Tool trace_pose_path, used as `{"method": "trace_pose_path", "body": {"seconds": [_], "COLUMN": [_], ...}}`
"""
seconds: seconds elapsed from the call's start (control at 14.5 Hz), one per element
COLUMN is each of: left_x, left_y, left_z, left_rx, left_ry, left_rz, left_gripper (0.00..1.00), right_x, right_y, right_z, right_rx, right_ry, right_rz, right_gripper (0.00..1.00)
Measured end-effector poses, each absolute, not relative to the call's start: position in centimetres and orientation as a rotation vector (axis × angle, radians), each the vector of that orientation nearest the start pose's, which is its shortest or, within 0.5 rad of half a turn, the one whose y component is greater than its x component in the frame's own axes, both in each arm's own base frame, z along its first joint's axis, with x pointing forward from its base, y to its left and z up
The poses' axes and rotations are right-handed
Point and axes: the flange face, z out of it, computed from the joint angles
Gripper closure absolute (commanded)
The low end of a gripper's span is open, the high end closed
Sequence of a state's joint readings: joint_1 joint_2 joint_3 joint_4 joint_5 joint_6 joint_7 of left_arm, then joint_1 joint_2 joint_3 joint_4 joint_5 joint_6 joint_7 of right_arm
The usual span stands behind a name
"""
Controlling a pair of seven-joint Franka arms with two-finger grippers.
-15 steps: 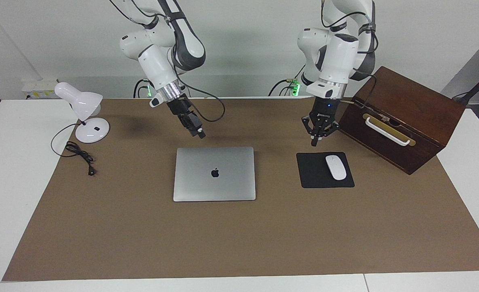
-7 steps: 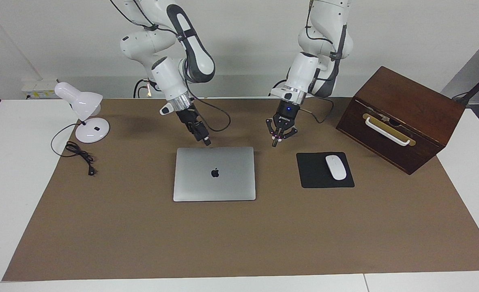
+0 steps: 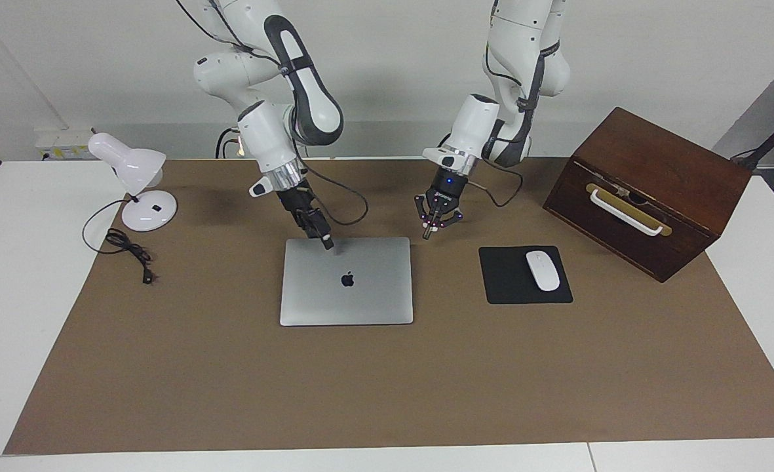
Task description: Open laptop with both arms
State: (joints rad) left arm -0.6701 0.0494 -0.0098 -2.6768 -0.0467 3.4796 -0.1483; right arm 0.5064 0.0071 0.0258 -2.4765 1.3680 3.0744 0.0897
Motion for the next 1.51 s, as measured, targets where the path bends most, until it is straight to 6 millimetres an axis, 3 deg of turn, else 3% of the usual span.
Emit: {"method": "trace_pose_path", "body": {"seconds": [0.41, 1.03, 1.51], "left_x": [37.3, 38.1, 38.2], "left_y": [-30.9, -33.8, -34.1], "left_z": [28.8, 27.2, 26.8], "left_rx": [-3.110, -3.101, -3.088], "left_ry": [0.879, 0.950, 0.976], "left_rz": [-1.128, -1.111, -1.110], "left_gripper": [1.00, 1.00, 1.00], "right_x": [46.2, 46.7, 47.0], "right_y": [16.7, 17.0, 17.3], "right_z": [32.4, 32.7, 33.0], "right_rx": [-2.262, -2.254, -2.249], "right_ry": [1.103, 1.099, 1.091], "right_rz": [-0.425, -0.431, -0.435], "right_gripper": [0.00, 0.00, 0.00]}}
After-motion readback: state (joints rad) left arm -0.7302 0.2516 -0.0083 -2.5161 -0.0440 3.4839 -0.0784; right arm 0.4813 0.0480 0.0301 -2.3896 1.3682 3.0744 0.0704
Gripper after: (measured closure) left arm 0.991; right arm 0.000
